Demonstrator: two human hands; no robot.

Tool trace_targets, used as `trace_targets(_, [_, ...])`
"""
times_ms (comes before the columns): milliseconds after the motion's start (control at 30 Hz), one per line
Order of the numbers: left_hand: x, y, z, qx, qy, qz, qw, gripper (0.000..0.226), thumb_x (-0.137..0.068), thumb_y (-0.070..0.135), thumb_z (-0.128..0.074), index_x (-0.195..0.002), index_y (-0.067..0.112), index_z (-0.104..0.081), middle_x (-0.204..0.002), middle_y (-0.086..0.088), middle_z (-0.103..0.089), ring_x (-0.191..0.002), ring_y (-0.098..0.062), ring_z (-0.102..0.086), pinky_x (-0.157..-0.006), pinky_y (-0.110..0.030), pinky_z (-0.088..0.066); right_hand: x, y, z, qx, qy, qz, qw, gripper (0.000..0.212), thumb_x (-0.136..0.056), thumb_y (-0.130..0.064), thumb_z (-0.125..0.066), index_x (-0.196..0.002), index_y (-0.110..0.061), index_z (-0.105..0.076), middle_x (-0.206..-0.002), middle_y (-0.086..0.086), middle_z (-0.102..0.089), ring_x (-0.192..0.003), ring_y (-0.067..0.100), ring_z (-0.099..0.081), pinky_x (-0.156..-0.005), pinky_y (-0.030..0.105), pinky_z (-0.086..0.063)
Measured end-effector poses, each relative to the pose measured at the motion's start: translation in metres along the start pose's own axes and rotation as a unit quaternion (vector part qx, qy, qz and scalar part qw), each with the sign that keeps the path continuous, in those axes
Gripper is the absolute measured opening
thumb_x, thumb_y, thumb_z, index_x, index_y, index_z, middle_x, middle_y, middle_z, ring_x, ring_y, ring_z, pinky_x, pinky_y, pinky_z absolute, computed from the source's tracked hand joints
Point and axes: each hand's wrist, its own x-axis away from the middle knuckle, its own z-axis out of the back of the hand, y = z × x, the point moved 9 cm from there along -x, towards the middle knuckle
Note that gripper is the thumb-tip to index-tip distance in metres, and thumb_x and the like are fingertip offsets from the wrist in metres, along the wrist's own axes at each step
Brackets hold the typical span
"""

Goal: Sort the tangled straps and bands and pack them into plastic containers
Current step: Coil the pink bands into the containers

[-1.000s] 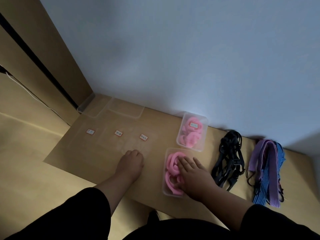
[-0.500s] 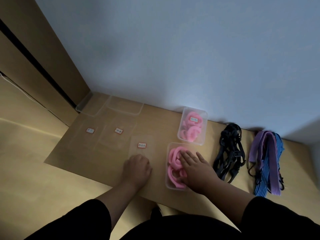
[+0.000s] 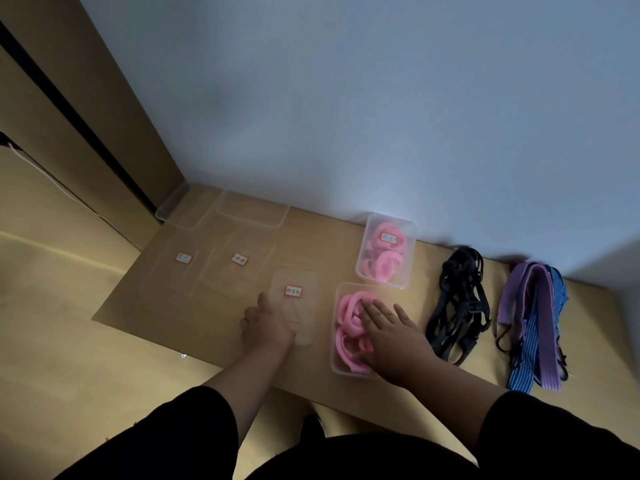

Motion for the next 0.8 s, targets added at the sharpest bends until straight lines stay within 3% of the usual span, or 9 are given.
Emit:
trace_targets(100, [-0.001, 0.003, -0.006, 0.038, -0.015, 0.036, 0.999, 0.050, -0.089, 0.022, -0.057, -0.134, 0.011, -0.037, -0.135, -0.018, -0.050, -0.127, -0.036, -0.048, -0.103, -0.039, -0.040, 0.001, 0.000, 0.000, -0.005, 0.004, 0.000, 1.000, 0.085, -0.097, -0.072, -0.018, -0.158, -0.021, 0.011, -0.166, -0.002, 0.016, -0.152, 0.016, 0.018, -0.121, 0.040, 0.012])
trace_targets(333, [0.008, 0.014, -0.015, 0.107, -0.074, 0.079, 0.988, 0.051, -0.080, 0.027, -0.062, -0.127, 0.007, -0.055, -0.130, -0.018, -0.058, -0.119, -0.037, -0.057, -0.099, -0.036, -0.049, 0.002, 0.000, -0.001, -0.012, 0.002, -0.002, 1.000, 0.085, -0.097, -0.071, -0.018, -0.159, -0.020, 0.009, -0.165, -0.001, 0.017, -0.143, 0.011, 0.025, -0.119, 0.039, 0.014])
trace_targets(467, [0.001, 0.009, -0.011, 0.140, -0.057, 0.032, 0.988, 0.027, -0.090, 0.026, -0.057, -0.110, 0.012, -0.069, -0.118, -0.012, -0.068, -0.109, -0.034, -0.063, -0.088, -0.034, -0.051, 0.002, 0.000, 0.000, -0.014, 0.000, -0.002, 1.000, 0.092, -0.086, -0.078, -0.003, -0.158, -0.021, 0.010, -0.165, -0.001, 0.017, -0.143, 0.011, 0.025, -0.118, 0.039, 0.014])
trace_targets(567, [0.008, 0.011, -0.004, 0.214, -0.042, -0.003, 0.976, 0.009, -0.095, 0.020, -0.058, -0.095, 0.017, -0.066, -0.105, -0.007, -0.070, -0.092, -0.028, -0.065, -0.075, -0.030, -0.047, 0.002, 0.001, -0.002, -0.016, 0.000, -0.001, 1.000, 0.092, -0.086, -0.078, -0.002, -0.158, -0.022, 0.011, -0.166, -0.001, 0.016, -0.150, 0.013, 0.020, -0.120, 0.040, 0.014])
trace_targets(667, [0.019, 0.012, 0.004, 0.353, -0.039, -0.017, 0.935, 0.012, -0.099, 0.014, -0.055, -0.091, 0.007, -0.060, -0.086, -0.007, -0.070, -0.064, -0.018, -0.061, -0.061, -0.029, -0.051, 0.001, 0.002, -0.002, -0.015, 0.005, 0.001, 1.000, 0.085, -0.095, -0.075, -0.016, -0.157, -0.023, 0.012, -0.165, -0.001, 0.017, -0.145, 0.012, 0.024, -0.120, 0.041, 0.014])
trace_targets(800, [0.022, 0.009, 0.025, 0.426, -0.010, -0.043, 0.904, 0.013, -0.102, 0.012, -0.052, -0.090, 0.014, -0.057, -0.088, -0.011, -0.069, -0.063, -0.017, -0.059, -0.059, -0.037, -0.056, 0.002, 0.001, 0.000, -0.019, 0.006, 0.000, 1.000, 0.086, -0.096, -0.074, -0.018, -0.158, -0.022, 0.011, -0.166, -0.001, 0.015, -0.149, 0.014, 0.021, -0.121, 0.041, 0.013])
